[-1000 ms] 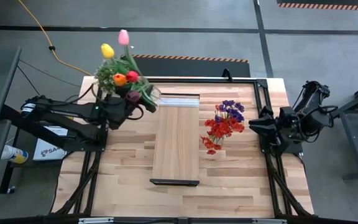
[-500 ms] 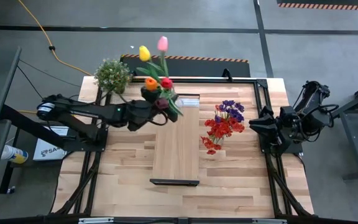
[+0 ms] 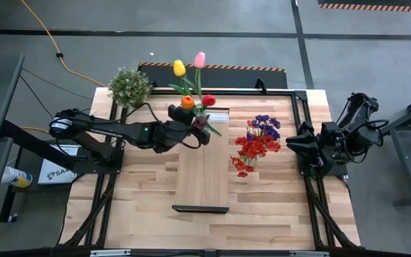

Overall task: Pick and place flowers into a vace then onto a shelf
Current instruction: Put the top transparent vase on the shelf, then put the transparent vase on the shelf

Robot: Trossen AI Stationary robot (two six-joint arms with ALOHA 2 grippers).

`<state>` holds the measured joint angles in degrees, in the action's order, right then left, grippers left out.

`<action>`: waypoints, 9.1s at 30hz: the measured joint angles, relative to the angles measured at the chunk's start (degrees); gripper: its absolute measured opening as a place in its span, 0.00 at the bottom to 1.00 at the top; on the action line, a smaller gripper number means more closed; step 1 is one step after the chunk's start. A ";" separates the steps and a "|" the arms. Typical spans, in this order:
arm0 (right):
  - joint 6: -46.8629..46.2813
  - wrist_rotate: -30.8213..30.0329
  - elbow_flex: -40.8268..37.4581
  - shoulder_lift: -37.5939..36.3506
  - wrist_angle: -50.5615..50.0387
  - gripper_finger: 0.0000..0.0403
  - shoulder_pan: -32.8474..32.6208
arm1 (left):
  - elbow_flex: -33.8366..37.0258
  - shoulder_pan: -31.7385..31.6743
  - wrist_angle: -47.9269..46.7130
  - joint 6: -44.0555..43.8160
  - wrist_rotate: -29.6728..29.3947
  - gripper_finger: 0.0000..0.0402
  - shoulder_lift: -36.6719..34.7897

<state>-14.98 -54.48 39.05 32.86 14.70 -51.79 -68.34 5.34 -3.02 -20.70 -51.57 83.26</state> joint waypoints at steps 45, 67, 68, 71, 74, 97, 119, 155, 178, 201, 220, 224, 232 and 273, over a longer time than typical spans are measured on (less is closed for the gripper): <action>-0.52 2.98 0.01 0.00 -0.03 0.23 0.00 | 0.11 -0.07 -7.90 -8.30 -1.10 0.73 7.24; -0.44 4.24 0.00 -0.01 -0.03 0.23 0.00 | 0.11 -0.07 -9.13 -9.65 -0.32 0.84 7.19; -0.44 4.40 0.00 -0.01 -0.02 0.23 0.00 | 0.11 -0.07 -9.10 -9.68 0.11 0.84 7.19; -0.44 4.76 0.00 -0.01 -0.04 0.23 0.00 | 0.11 -0.07 -9.04 -9.69 0.00 0.84 7.19; -0.44 4.90 0.02 0.00 -0.04 0.23 0.00 | 0.11 -0.07 -9.00 -9.69 0.00 0.84 7.19; -0.61 6.95 0.00 -0.02 -0.04 0.23 0.00 | 0.07 -0.07 -7.21 -3.95 -2.00 0.84 7.15; -1.53 8.00 0.00 0.00 -0.02 0.23 0.00 | 0.04 -0.06 -7.44 -3.53 -4.72 0.89 7.13; -1.51 9.05 0.00 -0.39 -0.02 0.23 0.00 | -0.03 6.47 -15.58 0.80 -6.64 0.97 2.22; -21.45 26.66 0.00 -0.51 -13.49 0.23 -0.02 | 0.03 22.82 -23.55 0.77 -6.71 0.97 -6.55; -65.80 25.81 0.00 7.43 -49.15 0.23 -20.66 | 0.04 24.00 -28.88 -7.95 -7.06 0.97 -7.17; -60.28 20.48 0.00 -14.66 -70.16 0.23 -26.00 | 0.04 23.93 -28.38 -10.11 -6.99 0.97 -7.17; -59.95 18.06 0.00 -19.54 -73.33 0.23 -25.69 | 0.04 23.93 -28.38 -10.15 -6.99 0.97 -7.17; -59.44 13.75 -0.19 -20.13 -78.37 0.23 -20.62 | 0.04 23.93 -28.44 -10.13 -6.97 0.97 -7.17; -63.48 21.26 -19.70 -16.90 -63.12 0.23 17.53 | 0.04 23.91 -31.97 -9.65 -3.00 0.97 -8.57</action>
<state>-78.46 -33.22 19.35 15.97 -48.42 -34.26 -68.29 29.26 -34.99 -30.35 -54.58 74.70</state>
